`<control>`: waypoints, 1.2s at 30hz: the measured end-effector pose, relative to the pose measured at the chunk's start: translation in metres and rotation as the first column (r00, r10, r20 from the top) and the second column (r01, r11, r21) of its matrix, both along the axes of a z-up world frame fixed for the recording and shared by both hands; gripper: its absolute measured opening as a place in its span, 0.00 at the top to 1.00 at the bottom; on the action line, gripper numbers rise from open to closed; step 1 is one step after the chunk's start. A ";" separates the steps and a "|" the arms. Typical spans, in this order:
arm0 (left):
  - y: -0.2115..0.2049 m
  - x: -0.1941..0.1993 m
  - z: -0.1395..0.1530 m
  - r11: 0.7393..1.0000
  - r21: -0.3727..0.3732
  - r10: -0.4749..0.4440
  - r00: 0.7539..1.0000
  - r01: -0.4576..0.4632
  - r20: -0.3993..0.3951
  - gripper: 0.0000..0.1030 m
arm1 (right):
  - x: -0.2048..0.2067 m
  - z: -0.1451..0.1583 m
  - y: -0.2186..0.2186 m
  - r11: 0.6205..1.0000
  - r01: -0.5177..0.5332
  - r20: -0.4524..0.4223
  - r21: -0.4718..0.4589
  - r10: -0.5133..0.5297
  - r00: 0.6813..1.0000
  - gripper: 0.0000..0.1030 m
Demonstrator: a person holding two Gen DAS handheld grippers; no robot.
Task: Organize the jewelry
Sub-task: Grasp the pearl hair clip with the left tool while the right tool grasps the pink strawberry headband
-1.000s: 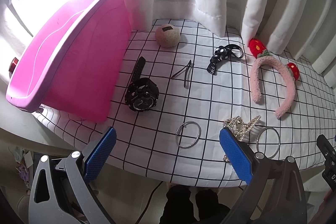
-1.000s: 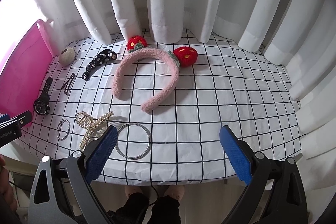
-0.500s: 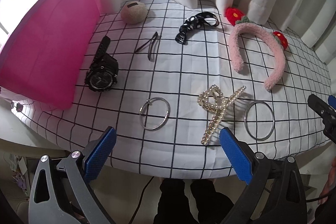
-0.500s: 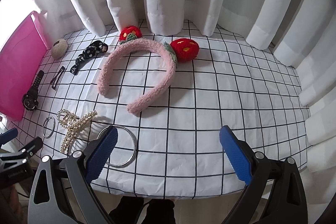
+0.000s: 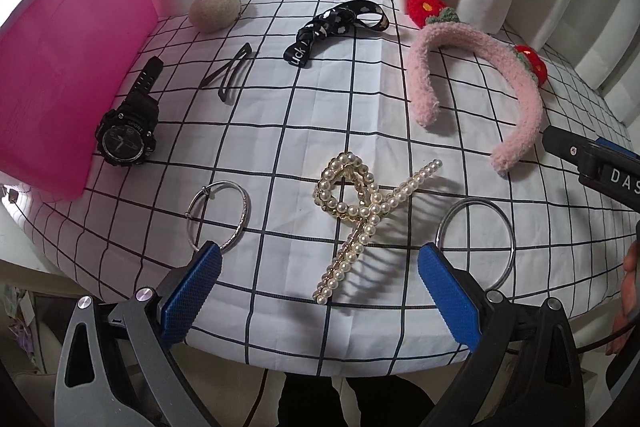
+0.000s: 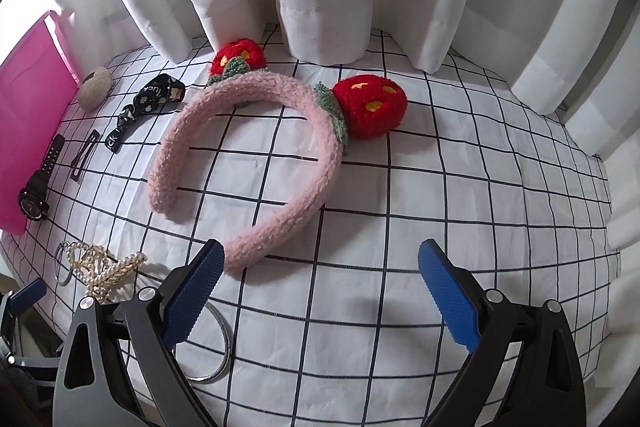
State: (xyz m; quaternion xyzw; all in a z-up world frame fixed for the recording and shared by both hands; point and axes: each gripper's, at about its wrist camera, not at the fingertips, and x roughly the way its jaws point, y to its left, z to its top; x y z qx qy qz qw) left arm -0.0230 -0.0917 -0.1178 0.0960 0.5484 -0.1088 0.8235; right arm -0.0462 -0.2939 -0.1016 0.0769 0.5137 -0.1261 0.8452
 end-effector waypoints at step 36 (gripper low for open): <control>-0.020 0.021 -0.030 0.997 -0.030 0.077 0.996 -0.076 0.045 0.06 | 0.067 -0.051 -0.048 1.000 -0.010 -0.057 0.001 0.010 0.998 0.08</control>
